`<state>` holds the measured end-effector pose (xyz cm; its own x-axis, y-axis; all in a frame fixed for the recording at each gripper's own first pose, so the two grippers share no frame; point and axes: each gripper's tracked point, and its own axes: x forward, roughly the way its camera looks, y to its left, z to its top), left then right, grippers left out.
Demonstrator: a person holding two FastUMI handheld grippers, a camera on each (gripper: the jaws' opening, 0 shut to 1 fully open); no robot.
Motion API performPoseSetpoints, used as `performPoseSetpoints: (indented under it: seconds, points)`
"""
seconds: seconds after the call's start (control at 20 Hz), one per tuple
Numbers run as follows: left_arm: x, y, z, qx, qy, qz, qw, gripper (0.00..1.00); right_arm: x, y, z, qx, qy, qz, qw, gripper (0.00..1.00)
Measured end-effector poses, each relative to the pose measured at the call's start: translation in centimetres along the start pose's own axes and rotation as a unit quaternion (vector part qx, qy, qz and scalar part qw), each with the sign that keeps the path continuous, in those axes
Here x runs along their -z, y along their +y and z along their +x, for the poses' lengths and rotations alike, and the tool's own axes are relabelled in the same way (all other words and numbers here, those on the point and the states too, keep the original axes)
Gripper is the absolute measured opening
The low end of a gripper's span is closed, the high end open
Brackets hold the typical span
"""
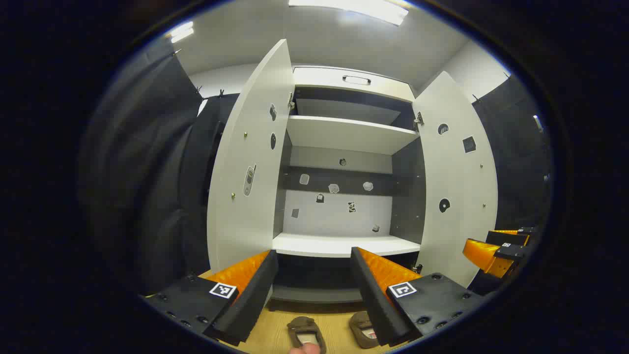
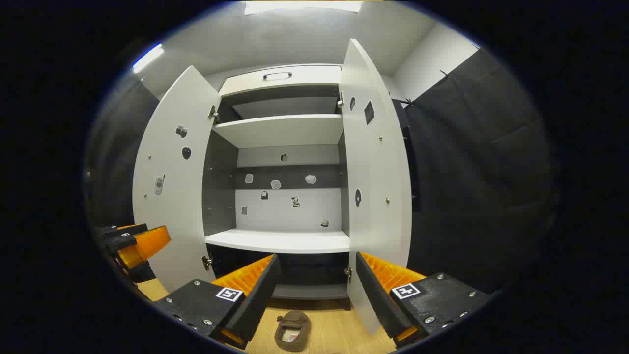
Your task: Grab one shoe with the right hand and put it into the shoe cabinet, grab the other shoe with the left hand and put it into the shoe cabinet; then close the right door with the right hand and the left door with the left hand.
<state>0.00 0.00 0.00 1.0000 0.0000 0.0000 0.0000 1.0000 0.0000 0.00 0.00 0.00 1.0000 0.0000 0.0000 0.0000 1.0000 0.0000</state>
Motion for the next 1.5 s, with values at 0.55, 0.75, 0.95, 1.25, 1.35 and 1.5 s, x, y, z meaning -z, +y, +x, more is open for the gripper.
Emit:
performPoseSetpoints:
  seconds: [0.55, 0.75, 0.95, 1.25, 1.35, 1.5]
  points:
    - [-0.7, 1.4, -1.4, -0.034, -0.001, 0.016, 0.999, 0.96, -1.2, -2.0, -0.2, 0.011, -0.010, 0.000, 1.000, 0.94]
    - [-1.0, 1.4, -1.8, -0.034, 0.000, 0.010, 0.999, 0.96, -2.0, -1.3, -0.1, 0.006, -0.020, -0.002, 1.000, 0.94]
    - [-1.1, 1.5, -2.0, -0.037, 0.000, 0.009, 0.999, 0.96, -1.6, -0.4, 1.0, -0.004, -0.019, -0.013, 1.000, 0.94]
    - [-0.4, 1.9, -2.1, -0.043, 0.007, 0.005, 0.999, 0.96, 8.4, 3.1, 5.3, -0.043, 0.075, -0.058, 0.995, 0.95]
    - [-0.1, 2.1, -2.4, -0.046, 0.008, -0.001, 0.999, 0.96, 13.7, 3.9, 6.3, -0.055, 0.128, -0.077, 0.987, 0.95]
    - [0.6, 2.5, -2.6, -0.050, 0.017, -0.002, 0.999, 0.96, 22.6, 4.6, 6.6, -0.072, 0.214, -0.087, 0.970, 0.95]
